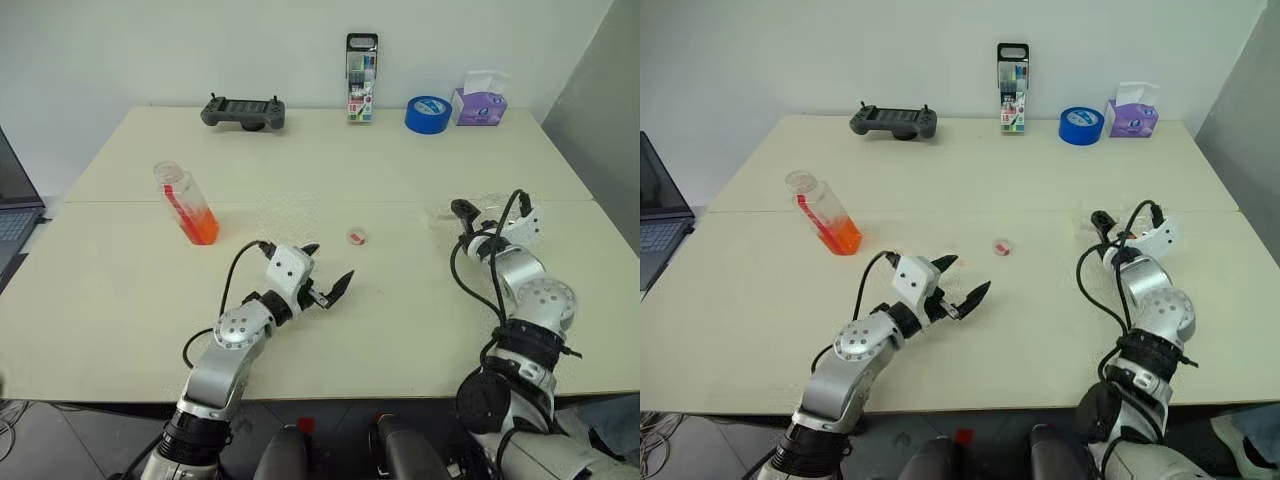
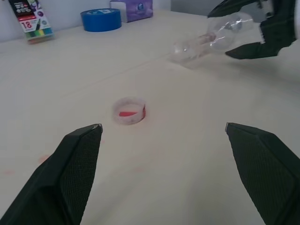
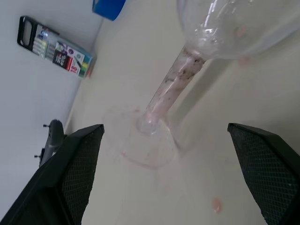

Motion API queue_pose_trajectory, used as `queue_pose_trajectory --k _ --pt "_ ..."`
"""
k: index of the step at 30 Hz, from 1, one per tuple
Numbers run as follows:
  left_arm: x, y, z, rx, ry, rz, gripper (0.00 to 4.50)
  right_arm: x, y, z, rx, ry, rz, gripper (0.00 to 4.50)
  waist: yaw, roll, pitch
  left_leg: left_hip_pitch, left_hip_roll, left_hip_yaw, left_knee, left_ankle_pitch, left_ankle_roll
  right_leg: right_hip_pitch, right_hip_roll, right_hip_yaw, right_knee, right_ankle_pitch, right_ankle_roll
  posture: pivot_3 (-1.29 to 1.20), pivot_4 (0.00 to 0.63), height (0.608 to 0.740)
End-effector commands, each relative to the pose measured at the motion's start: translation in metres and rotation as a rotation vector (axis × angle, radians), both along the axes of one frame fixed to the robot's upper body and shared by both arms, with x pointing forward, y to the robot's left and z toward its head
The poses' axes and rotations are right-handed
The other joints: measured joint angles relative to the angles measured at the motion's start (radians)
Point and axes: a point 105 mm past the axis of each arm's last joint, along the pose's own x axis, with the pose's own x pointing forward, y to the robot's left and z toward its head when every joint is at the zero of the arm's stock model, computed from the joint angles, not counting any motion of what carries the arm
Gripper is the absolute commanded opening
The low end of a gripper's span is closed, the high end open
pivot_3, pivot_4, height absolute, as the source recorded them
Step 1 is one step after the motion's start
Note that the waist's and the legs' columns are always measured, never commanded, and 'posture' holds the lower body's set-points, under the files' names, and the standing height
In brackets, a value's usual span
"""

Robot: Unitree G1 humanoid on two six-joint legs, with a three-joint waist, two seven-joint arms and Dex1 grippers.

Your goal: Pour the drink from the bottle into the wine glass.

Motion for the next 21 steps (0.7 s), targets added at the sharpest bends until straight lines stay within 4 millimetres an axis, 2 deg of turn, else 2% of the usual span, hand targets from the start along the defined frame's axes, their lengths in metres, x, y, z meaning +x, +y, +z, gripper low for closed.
queue_pose_trajectory --k 1,8,10,15,18,19,21 --pt "-0.006 -0.005 0.018 -0.023 -0.027 -0.052 4.49 0.016 -0.005 0.009 0.115 -0.056 -0.023 4.5 0.0 0.0 0.0 0.0 0.0 0.0 0.0 0.0 0.0 0.0 0.0 0.0 0.0 0.0 0.0 0.0 0.15 0.74" --pt "-0.005 -0.008 0.019 -0.034 -0.009 -0.042 4.49 0.039 -0.018 -0.009 0.272 -0.032 -0.125 4.5 0.0 0.001 0.0 0.0 -0.001 0.002 0.001 0.0 0.0 0.0 0.0 0.002 0.0 0.0 0.0 0.0 0.15 0.74" --pt "-0.005 -0.008 0.02 -0.037 -0.008 -0.042 4.5 0.041 -0.022 -0.015 0.291 -0.002 -0.169 4.13 0.0 0.001 0.0 0.001 -0.001 0.002 0.001 0.0 0.0 0.001 -0.001 0.002 -0.001 0.0 0.0 0.0 0.15 0.74" --pt "-0.005 -0.008 0.021 -0.049 -0.003 -0.048 4.5 0.042 -0.025 -0.021 0.267 0.037 -0.222 2.42 0.001 0.001 0.0 0.003 -0.001 0.002 0.001 0.0 0.0 0.005 -0.001 0.002 -0.002 0.0 0.0 0.0 0.15 0.74" --pt "0.0 -0.001 0.022 -0.069 0.001 -0.009 4.5 0.045 -0.01 0.001 0.147 -0.038 -0.141 1.34 0.001 0.001 0.0 0.006 -0.001 0.002 0.001 0.0 0.0 0.007 -0.001 0.002 -0.002 0.0 0.0 0.0 0.15 0.74" --pt "0.001 0.001 0.021 -0.074 0.006 0.0 4.5 0.043 0.0 0.015 0.078 -0.101 -0.085 0.92 0.001 0.001 0.001 0.006 -0.001 0.001 0.001 0.0 0.0 0.007 -0.002 0.002 -0.002 0.0 0.0 0.0 0.15 0.74" --pt "0.001 0.003 0.02 -0.08 0.014 0.008 4.5 0.036 0.022 0.031 -0.023 -0.177 0.016 0.36 0.0 0.002 0.001 0.006 0.002 0.0 0.0 0.0 0.0 0.007 -0.002 0.002 -0.002 0.0 0.0 0.0 0.15 0.74"
